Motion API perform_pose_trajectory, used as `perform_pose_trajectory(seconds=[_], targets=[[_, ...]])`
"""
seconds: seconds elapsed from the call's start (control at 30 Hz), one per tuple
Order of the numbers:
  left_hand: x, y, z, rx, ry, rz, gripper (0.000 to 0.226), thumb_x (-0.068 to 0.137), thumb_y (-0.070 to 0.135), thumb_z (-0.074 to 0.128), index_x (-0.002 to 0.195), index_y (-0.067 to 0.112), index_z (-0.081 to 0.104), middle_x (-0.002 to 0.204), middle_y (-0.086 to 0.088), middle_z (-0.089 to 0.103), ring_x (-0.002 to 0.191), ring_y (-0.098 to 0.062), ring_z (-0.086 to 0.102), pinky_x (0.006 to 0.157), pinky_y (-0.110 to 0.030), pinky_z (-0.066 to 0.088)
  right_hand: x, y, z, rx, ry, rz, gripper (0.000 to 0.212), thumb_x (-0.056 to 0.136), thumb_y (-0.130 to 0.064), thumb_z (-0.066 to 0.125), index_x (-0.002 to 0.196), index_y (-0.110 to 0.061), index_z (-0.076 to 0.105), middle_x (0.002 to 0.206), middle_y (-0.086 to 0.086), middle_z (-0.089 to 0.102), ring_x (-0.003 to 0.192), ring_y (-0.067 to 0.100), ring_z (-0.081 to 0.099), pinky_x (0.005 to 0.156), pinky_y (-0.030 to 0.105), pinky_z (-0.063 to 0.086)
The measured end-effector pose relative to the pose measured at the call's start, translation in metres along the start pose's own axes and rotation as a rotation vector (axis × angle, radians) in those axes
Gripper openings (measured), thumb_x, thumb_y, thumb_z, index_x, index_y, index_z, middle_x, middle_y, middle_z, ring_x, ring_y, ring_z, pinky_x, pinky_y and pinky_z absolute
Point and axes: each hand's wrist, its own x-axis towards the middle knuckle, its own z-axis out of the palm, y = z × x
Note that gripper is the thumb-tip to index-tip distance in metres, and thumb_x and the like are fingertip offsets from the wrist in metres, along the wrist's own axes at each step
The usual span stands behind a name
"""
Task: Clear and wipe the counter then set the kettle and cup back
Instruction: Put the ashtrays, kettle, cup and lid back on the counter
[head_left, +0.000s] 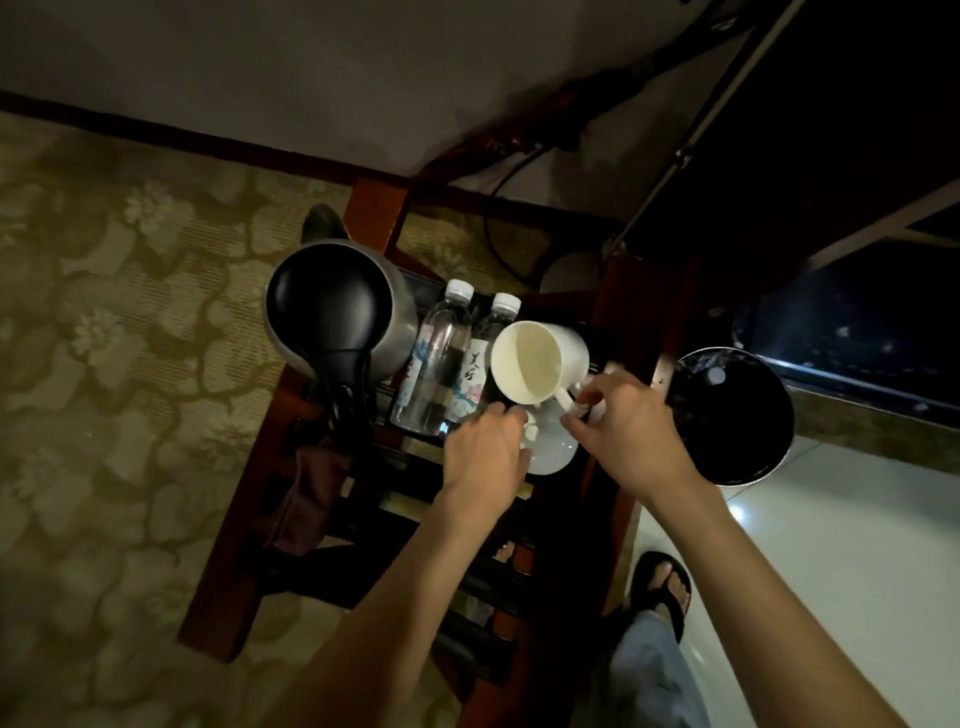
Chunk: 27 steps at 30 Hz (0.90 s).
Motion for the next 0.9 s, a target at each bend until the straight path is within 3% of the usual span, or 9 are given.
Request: perform_pose_trajectory(seconds=[0.13,0.33,0.57,0.73,0.9], targets=[[0.01,0.003,0.01,-0.125,0.02,-0.084,0.031,0.087,0.031,0.064,0.116,0.02,0.06,0.111,-0.004,0.061,0.103,-0.025,0.061,0.081,-0.037,0.05,0.005,0.004,0.008,0.042,0.045,-0.072,0.018,0.085,-0.026,0.068,0.094,-0.01,0.066,0.092,-0.002,0.056,0.081,0.014,0.056,0.069,0.024,0.037],[0.011,0.004,0.016,-0.153,0.066,-0.084,0.019,0.087,0.03,0.063,0.103,0.018,0.063,0.103,-0.002,0.067,0.095,-0.025,0.064,0.075,-0.036,0.052,0.009,0.009,0.012,0.135,0.014,-0.058,0.016,0.088,-0.025,0.066,0.082,-0.01,0.066,0.078,0.003,0.064,0.073,0.02,0.062,0.063,0.027,0.041],[0.0,0.001,-0.001,-0.228,0.078,-0.074,0.02,0.083,0.036,0.069,0.098,0.024,0.064,0.099,0.004,0.07,0.091,-0.018,0.066,0.075,-0.033,0.053,-0.004,0.02,-0.022,0.365,0.007,-0.044,0.014,0.088,-0.026,0.066,0.091,-0.015,0.075,0.074,0.002,0.071,0.073,0.017,0.067,0.073,0.039,0.054],[-0.025,0.003,-0.045,-0.27,0.073,-0.116,0.019,0.081,0.037,0.072,0.093,0.025,0.065,0.081,0.012,0.063,0.084,-0.011,0.065,0.075,-0.029,0.053,-0.034,0.012,-0.069,0.459,-0.011,-0.127,0.015,0.087,-0.027,0.067,0.094,-0.018,0.077,0.075,-0.006,0.072,0.07,0.008,0.066,0.066,0.03,0.052],[-0.061,0.026,-0.125,-0.266,0.135,-0.08,0.016,0.076,0.04,0.075,0.081,0.029,0.064,0.075,0.015,0.065,0.078,-0.006,0.064,0.073,-0.03,0.054,-0.07,-0.012,-0.152,0.488,0.001,-0.243,0.014,0.086,-0.031,0.065,0.095,-0.027,0.076,0.077,-0.008,0.072,0.073,0.005,0.067,0.07,0.033,0.053]])
